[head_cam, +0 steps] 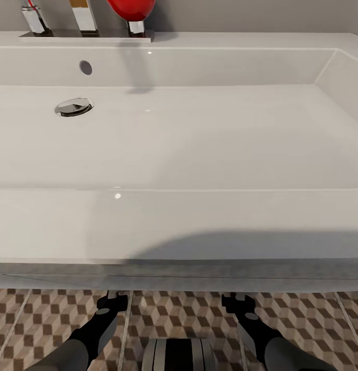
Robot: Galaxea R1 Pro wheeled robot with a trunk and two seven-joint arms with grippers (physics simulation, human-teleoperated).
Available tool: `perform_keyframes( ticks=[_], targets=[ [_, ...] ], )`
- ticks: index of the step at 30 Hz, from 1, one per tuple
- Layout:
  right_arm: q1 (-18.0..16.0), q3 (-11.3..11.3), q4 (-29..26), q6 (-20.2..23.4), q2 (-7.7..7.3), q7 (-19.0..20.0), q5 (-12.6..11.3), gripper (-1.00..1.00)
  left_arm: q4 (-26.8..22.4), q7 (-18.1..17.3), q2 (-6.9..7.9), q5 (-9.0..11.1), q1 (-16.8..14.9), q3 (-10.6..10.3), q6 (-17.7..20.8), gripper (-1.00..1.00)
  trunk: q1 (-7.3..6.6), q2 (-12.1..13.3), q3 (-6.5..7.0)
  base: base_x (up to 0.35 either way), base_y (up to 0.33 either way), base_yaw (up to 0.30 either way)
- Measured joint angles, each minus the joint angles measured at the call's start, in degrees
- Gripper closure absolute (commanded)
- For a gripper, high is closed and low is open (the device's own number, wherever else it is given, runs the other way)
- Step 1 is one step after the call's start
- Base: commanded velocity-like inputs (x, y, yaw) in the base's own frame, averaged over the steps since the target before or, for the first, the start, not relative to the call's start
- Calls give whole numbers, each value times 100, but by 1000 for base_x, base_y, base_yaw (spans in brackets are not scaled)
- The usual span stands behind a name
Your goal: Take the four mousetraps from the cabinet in the bathroom and place them on the bathroom floor. Make sure all four end up on the same floor surface, and ensure that at least two of them are either under or directly next to the same bathroom sink.
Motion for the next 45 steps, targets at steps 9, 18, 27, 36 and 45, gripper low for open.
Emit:
perform_keyframes(
  ticks=[9,18,27,36,45],
  targets=[
    [0,0,0,0,0,-2,0,-100,2,0,-5,-1,0,0,0,100,0,0,0,0,0,0],
    [0,0,-2,0,0,-1,0,-100,12,8,-7,-2,0,-5,0,100,0,0,0,0,0,0],
    [0,0,0,0,0,-2,0,-100,64,16,-7,30,0,-19,69,100,0,0,0,0,0,0],
    [0,0,2,0,8,-2,0,-100,90,16,-10,51,-1,-23,135,100,0,0,0,0,0,0],
    [0,0,2,0,9,-2,0,-100,87,16,-15,53,-1,-23,142,100,0,0,0,0,0,0]
  ],
)
